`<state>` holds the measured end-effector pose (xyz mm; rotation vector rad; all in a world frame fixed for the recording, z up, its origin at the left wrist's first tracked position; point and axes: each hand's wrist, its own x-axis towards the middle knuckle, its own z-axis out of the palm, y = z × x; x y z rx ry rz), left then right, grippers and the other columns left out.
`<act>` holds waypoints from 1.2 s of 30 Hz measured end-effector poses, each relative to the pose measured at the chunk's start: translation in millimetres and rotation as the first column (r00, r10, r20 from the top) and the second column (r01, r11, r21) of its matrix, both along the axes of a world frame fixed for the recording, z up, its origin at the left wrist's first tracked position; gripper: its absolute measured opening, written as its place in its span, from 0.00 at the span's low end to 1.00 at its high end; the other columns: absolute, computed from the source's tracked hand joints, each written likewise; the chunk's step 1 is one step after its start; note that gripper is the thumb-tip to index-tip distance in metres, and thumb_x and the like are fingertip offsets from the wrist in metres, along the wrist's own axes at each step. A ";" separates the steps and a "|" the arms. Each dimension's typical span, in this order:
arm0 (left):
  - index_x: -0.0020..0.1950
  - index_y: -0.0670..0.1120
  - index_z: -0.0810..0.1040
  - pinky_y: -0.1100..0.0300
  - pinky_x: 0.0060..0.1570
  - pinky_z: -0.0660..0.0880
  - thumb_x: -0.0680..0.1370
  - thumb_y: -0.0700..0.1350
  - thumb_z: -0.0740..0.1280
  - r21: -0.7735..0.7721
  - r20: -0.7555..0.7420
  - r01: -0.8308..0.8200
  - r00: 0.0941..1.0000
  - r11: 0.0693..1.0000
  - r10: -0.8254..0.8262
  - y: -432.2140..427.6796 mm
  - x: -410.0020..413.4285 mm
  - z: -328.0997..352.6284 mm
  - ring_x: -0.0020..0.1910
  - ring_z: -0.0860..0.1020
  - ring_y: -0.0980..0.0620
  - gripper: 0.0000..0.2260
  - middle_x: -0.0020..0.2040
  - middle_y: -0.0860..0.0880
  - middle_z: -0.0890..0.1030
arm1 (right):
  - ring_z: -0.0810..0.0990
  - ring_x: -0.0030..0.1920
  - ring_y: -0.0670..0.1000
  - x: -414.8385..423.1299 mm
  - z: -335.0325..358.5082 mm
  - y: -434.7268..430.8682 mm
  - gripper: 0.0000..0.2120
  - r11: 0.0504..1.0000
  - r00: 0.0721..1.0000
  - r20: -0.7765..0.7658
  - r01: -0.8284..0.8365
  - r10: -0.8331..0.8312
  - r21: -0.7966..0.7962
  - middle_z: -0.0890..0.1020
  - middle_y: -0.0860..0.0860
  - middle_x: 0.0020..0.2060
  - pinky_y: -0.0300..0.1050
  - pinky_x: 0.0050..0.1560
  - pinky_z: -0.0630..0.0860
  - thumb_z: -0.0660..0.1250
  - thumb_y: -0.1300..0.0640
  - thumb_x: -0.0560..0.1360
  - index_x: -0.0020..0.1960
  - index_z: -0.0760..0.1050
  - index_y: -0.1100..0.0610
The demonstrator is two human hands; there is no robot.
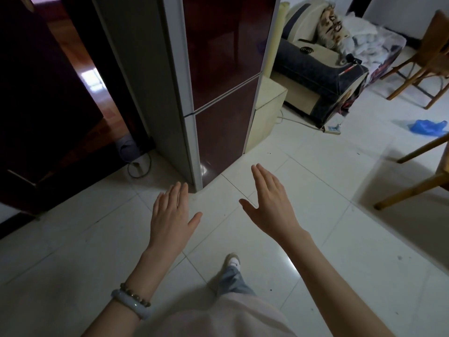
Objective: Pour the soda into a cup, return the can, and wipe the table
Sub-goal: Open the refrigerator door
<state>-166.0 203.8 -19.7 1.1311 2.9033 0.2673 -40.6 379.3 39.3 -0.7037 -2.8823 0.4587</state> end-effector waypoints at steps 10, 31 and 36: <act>0.73 0.39 0.62 0.48 0.68 0.60 0.74 0.55 0.68 -0.009 -0.014 -0.126 0.992 0.992 0.126 97.8 -66.1 7.5 0.69 0.67 0.43 0.34 0.71 0.40 0.67 | 0.67 0.69 0.63 -85.0 -8.0 122.4 0.37 0.991 0.992 -0.021 -0.122 0.123 0.046 0.67 0.62 0.70 0.55 0.67 0.65 0.72 0.52 0.71 0.73 0.60 0.64; 0.73 0.40 0.63 0.47 0.67 0.63 0.73 0.56 0.68 0.049 -0.110 -0.222 0.968 0.974 0.227 164.3 -247.8 21.5 0.69 0.67 0.42 0.34 0.71 0.41 0.67 | 0.72 0.65 0.61 -282.4 -21.7 187.5 0.38 0.955 0.956 -0.088 -0.268 0.280 0.123 0.71 0.61 0.67 0.54 0.63 0.70 0.75 0.50 0.68 0.71 0.63 0.63; 0.72 0.40 0.64 0.47 0.68 0.61 0.73 0.56 0.68 0.072 -0.142 -0.221 0.963 0.973 0.229 170.9 -278.1 29.4 0.69 0.67 0.42 0.33 0.71 0.41 0.68 | 0.70 0.67 0.60 -317.2 -20.0 187.5 0.38 0.943 0.941 -0.103 -0.308 0.322 0.130 0.68 0.60 0.69 0.51 0.64 0.68 0.73 0.49 0.69 0.73 0.61 0.62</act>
